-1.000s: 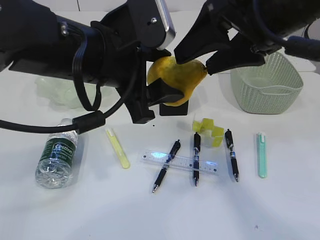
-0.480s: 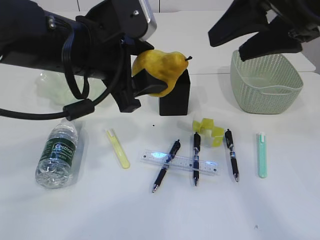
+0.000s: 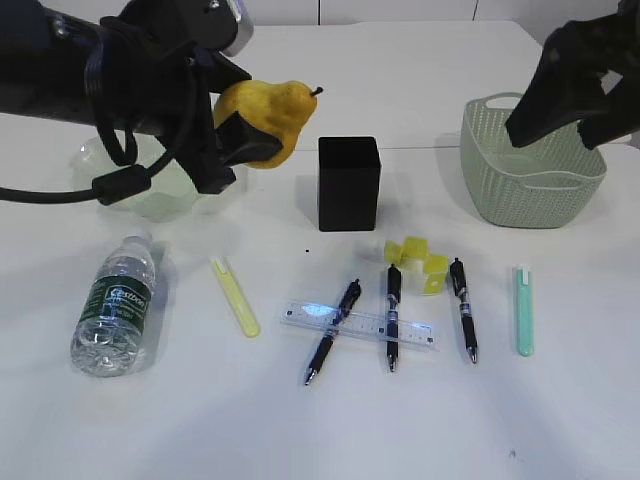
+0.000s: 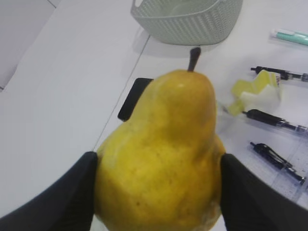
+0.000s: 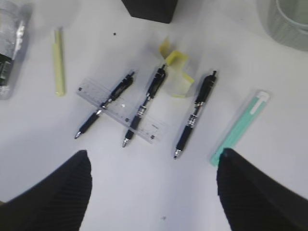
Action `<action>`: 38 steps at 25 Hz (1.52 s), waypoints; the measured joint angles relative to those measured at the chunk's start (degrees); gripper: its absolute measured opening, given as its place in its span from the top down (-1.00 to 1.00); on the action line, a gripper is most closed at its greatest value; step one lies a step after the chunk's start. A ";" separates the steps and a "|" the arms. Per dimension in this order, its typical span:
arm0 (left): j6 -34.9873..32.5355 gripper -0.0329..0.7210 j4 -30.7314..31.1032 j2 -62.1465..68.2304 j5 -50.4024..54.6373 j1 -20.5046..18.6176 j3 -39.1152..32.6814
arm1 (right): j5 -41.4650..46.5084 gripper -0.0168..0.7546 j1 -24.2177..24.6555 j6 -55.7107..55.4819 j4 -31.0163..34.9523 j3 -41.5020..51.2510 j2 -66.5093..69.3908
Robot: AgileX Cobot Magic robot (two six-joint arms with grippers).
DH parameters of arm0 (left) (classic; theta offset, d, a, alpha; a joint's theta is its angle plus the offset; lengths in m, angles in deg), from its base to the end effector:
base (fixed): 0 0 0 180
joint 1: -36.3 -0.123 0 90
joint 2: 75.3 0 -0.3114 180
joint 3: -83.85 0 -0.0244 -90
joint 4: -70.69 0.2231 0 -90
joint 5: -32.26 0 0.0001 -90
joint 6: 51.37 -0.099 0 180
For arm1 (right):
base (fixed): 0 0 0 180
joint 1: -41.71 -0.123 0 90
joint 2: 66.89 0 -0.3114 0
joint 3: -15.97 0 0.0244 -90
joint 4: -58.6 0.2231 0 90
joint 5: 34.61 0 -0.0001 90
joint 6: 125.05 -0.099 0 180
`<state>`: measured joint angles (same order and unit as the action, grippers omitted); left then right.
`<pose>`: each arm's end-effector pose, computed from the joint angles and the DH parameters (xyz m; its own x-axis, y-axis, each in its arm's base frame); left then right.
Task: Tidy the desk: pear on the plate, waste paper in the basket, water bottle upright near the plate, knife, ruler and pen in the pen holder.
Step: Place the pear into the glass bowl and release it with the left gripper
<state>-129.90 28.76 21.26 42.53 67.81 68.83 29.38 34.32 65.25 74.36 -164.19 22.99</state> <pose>0.2817 -0.1866 0.3249 0.0336 0.6812 -0.7313 0.7359 0.4782 0.4793 0.2607 0.0582 0.3744 -0.8676 -0.1679 -0.4681 -0.2848 0.9394 0.1910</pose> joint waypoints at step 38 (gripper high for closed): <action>10.25 -0.35 -20.54 2.75 -23.73 -13.39 0.00 | -7.60 -0.58 7.56 -2.97 -11.26 19.32 -0.94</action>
<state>-119.65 8.21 24.01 18.80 54.42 68.83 21.78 41.88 62.29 63.10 -144.87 22.05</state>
